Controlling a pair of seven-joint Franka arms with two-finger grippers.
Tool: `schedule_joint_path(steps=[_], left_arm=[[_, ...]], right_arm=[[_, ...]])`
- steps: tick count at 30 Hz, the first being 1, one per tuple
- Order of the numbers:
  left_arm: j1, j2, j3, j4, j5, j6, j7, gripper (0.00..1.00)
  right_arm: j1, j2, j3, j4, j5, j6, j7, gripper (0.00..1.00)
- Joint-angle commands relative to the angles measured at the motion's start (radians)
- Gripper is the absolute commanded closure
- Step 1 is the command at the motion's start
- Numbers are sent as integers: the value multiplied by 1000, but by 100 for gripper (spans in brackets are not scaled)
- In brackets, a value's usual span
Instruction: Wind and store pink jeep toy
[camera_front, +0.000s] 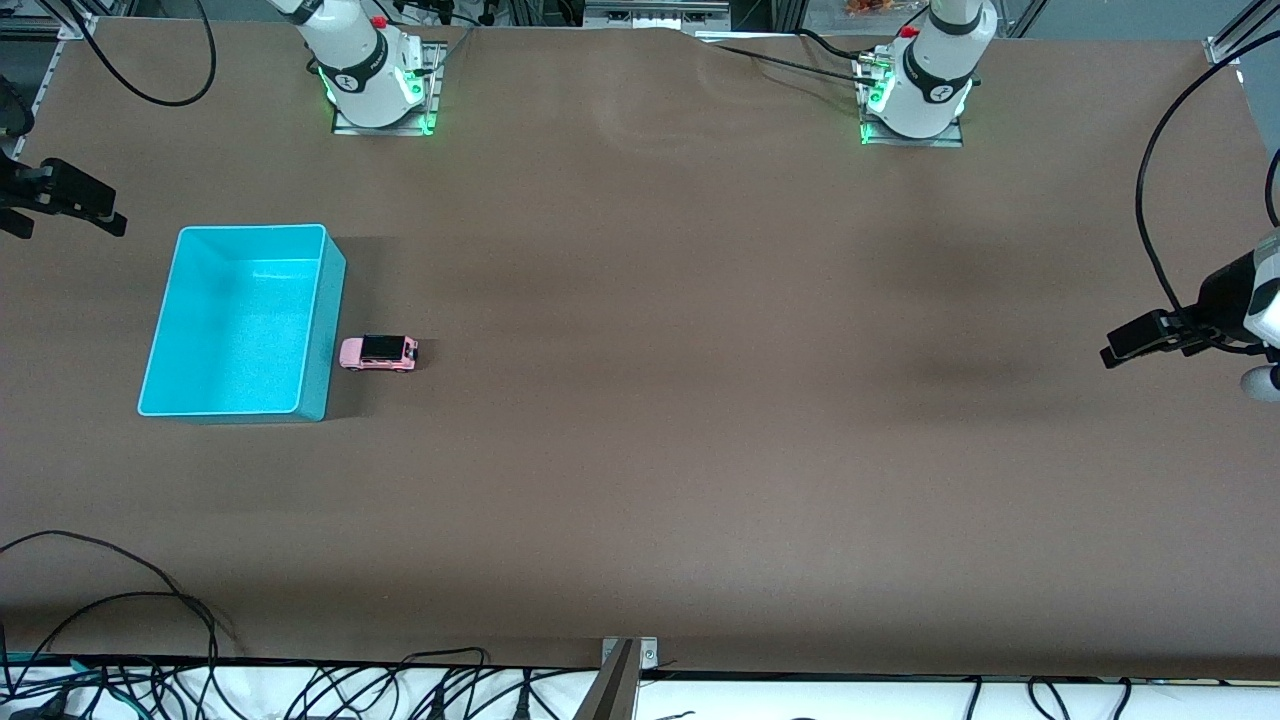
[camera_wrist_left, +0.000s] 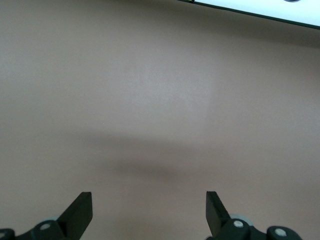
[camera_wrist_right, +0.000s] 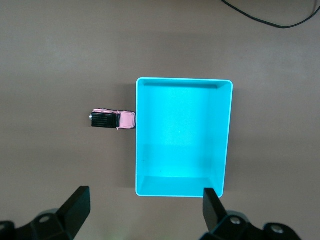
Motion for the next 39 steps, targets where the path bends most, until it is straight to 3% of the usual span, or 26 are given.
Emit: schedule_joint_path(steps=[1,39], left_arm=[[8,-15,-5,-13,22,-6,19,0],[14,-13,-4,-13,10,-6,24,0]], right_arm=[[2,5,-5,18,14,-12,-12,0],[-1,-24,15,17,16,-70,-23,0]])
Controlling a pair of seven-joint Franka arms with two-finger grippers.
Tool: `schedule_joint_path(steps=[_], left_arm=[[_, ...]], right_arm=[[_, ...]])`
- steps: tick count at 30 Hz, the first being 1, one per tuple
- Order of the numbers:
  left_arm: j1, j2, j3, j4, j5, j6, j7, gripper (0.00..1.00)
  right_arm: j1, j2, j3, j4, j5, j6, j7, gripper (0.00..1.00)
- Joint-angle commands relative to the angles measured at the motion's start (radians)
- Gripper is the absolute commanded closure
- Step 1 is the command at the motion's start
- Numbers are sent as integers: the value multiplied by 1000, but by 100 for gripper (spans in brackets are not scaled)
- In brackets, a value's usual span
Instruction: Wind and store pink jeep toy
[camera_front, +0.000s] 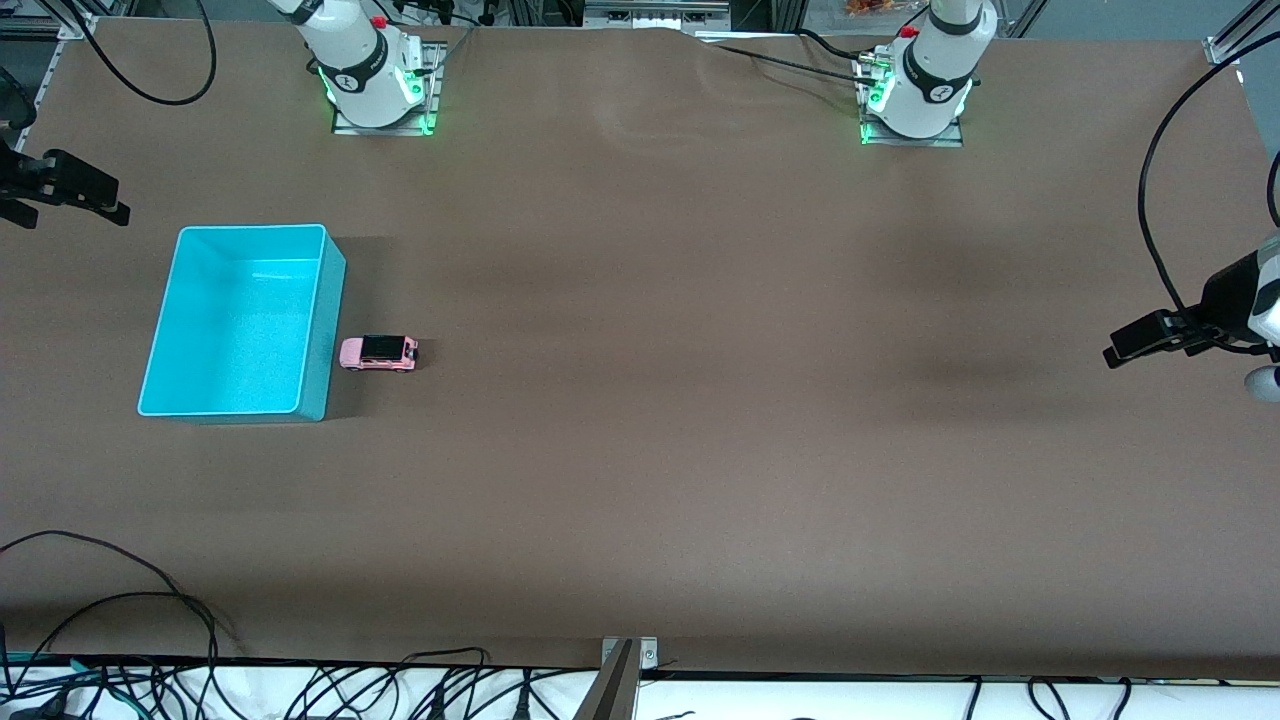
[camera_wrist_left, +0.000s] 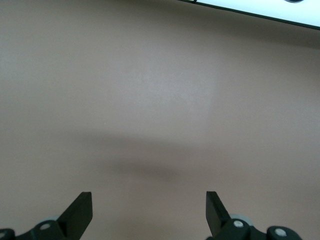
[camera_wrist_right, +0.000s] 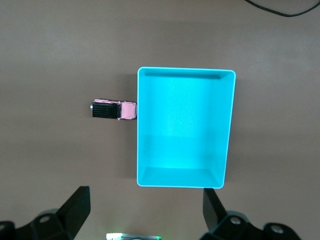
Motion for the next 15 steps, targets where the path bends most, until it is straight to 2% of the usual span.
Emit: schedule_joint_path(steps=[1,7,15], left_arm=[[9,-15,-5,-13,10,-6,23,0],[9,-13,-5,-12,10,-6,23,0],[26,-15,-4,1,8,-6,24,0]], right_arm=[[1,-22,15,6,17,-25,-15,0],[1,-46,24,-48,14,50,-4,0],[2,-81,24,-173,19,193,4,0]])
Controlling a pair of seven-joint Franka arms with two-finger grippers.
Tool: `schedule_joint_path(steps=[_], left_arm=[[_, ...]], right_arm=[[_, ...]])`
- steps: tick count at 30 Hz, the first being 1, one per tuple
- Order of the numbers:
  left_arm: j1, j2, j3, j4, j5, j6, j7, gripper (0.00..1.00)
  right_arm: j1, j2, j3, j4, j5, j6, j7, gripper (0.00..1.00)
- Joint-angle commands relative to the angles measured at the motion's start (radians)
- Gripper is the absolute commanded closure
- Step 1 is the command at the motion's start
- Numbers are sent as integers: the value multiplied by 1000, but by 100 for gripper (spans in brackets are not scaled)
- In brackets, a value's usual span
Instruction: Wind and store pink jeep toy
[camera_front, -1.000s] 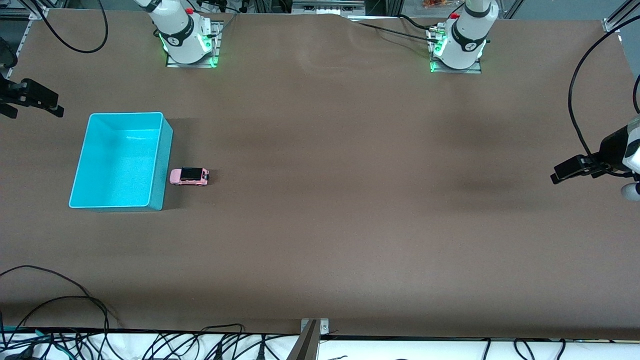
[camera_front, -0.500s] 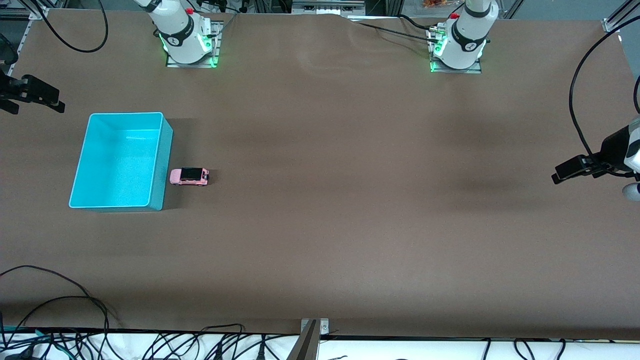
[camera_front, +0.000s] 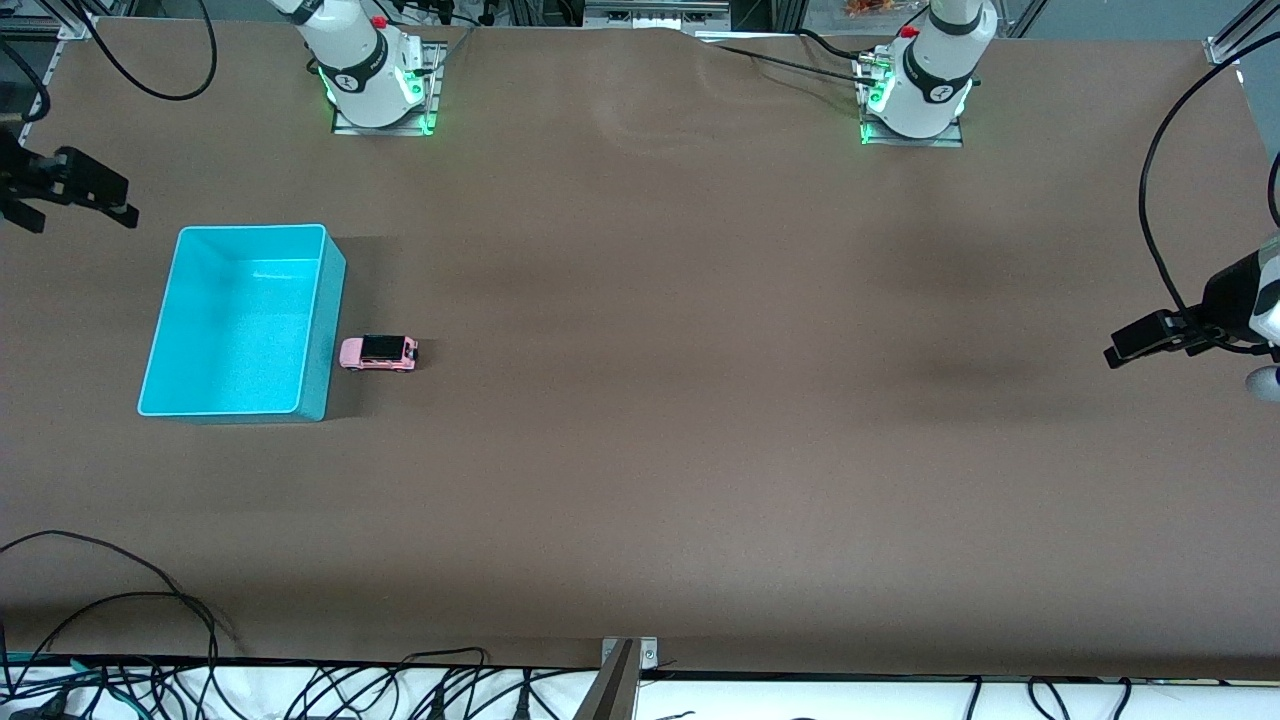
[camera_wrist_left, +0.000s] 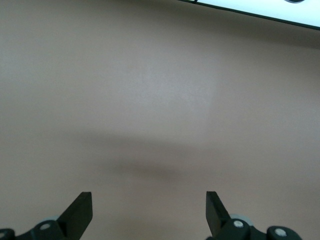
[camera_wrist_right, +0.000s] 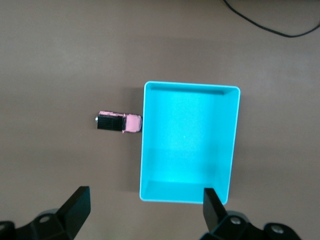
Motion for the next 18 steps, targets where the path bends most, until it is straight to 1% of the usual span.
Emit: schedule_joint_path(steps=[1,11,14,18], left_arm=[[24,-16,-4,1,8,-6,24,0],[29,-15,-4,2,-4,3,26,0],[32,-15,-2,2,-31,3,26,0],[53,-15,-4,1,-36,3,26,0]], right_arm=[[0,-56,1,-114,15,86,2,0],[2,-49,2,-168,16,74,-3,0],[0,-23,-1,-223,21,112,4,0],[0,-34,1,-269,38,161,2,0]])
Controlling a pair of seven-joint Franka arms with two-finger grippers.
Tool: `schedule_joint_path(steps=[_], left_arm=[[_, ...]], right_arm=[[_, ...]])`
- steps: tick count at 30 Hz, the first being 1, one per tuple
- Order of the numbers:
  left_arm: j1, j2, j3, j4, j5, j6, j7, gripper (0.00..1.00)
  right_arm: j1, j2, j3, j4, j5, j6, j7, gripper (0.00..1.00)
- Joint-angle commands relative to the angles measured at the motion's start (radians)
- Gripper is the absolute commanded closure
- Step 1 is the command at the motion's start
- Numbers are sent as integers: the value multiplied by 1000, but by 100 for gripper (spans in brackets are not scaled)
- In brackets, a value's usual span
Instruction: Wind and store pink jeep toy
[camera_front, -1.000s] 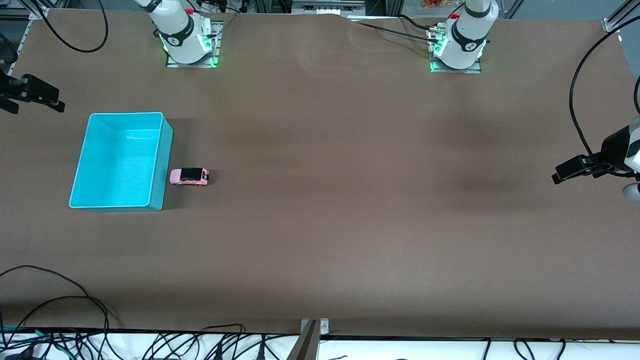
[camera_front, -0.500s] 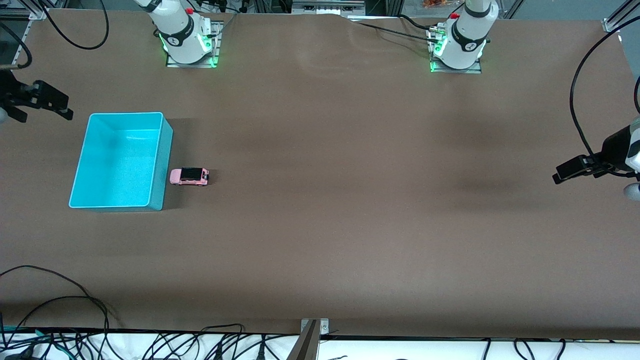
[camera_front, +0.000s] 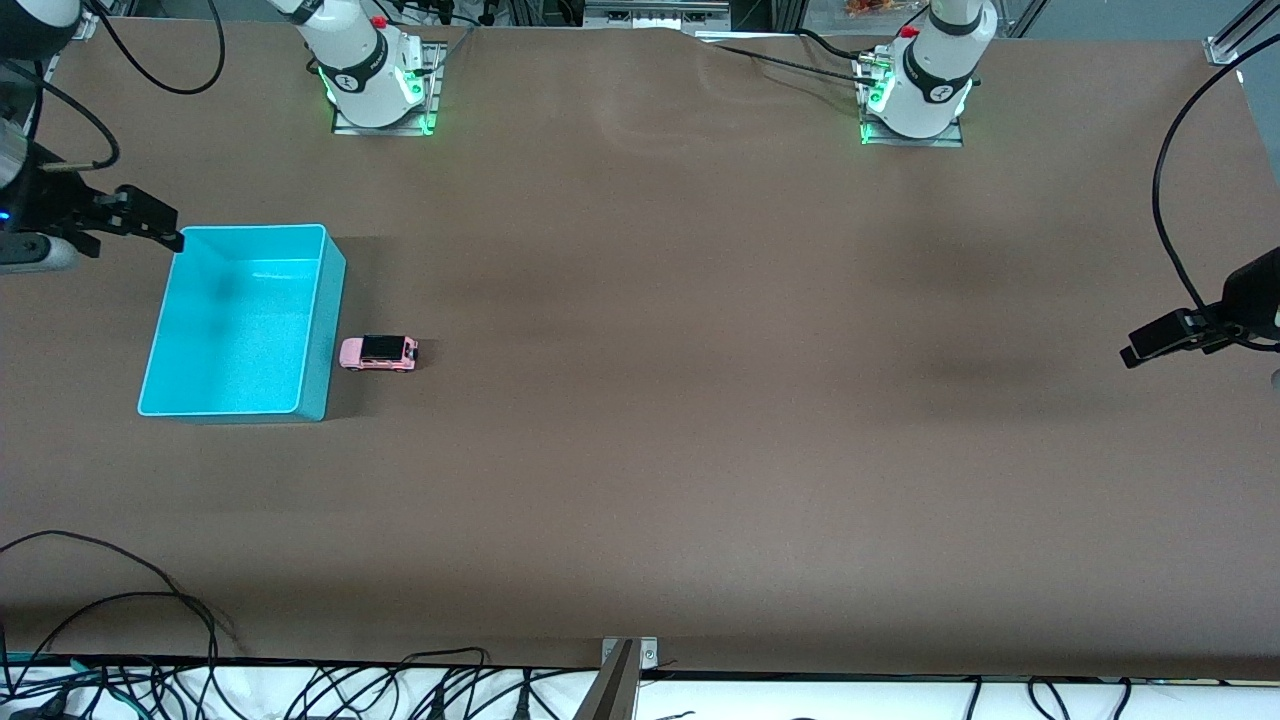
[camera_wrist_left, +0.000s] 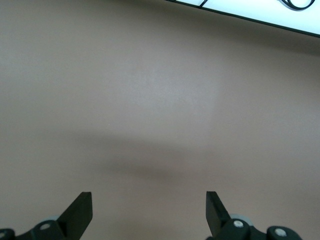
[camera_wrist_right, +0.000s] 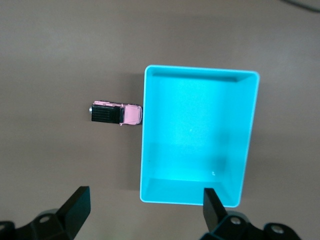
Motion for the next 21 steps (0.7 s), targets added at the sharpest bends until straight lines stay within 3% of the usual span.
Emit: schedule_joint_path(steps=[1,15,21], left_arm=[[31,-10,-5,-2,-24,1,24,0],[59,-10,-4,-1,-46,1,17,0],[76,8,-7,1,-40,1,9,0]], right_arm=[[1,-24,0,-93,28,65,1,0],[1,-24,0,-157,51,143,14,0],[1,-19,31,-189,51,151,124,0]])
